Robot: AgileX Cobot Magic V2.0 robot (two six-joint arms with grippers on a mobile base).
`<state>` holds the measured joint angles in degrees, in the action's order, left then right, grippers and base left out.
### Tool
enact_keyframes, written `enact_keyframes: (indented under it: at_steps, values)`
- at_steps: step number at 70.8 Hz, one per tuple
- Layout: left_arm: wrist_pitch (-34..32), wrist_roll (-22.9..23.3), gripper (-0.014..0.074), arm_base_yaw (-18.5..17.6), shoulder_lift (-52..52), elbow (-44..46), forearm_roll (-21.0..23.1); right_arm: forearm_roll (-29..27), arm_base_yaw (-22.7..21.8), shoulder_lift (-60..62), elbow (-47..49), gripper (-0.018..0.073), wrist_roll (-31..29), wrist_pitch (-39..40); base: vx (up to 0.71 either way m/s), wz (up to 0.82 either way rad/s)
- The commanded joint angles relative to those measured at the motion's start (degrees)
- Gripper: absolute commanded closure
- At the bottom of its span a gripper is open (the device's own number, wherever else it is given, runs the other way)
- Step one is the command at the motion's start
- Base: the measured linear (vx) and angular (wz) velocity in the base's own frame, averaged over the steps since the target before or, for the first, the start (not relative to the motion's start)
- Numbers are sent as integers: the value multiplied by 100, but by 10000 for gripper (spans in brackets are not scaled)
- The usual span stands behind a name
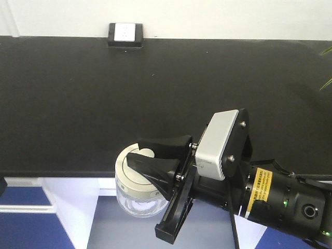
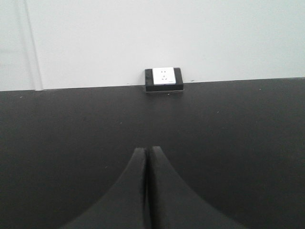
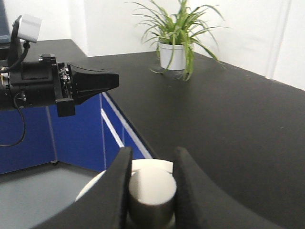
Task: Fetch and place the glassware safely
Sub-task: 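Carry the jar in the right gripper toward a black lab bench, then move the held jar forward over the bench top with the right gripper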
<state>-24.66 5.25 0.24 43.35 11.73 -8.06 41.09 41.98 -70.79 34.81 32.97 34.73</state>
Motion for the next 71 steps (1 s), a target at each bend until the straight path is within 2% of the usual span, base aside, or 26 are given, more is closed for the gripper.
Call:
enact_keyframes:
  at_steps: [1,71]
  values:
    - [-422,42,603,-2,-17,146,61,-182,2,169,181,563,-52,495,22,-21]
    - [-422,42,603,-2,-17,146,61,-182,2,169,181,563,-52,495,18,-3]
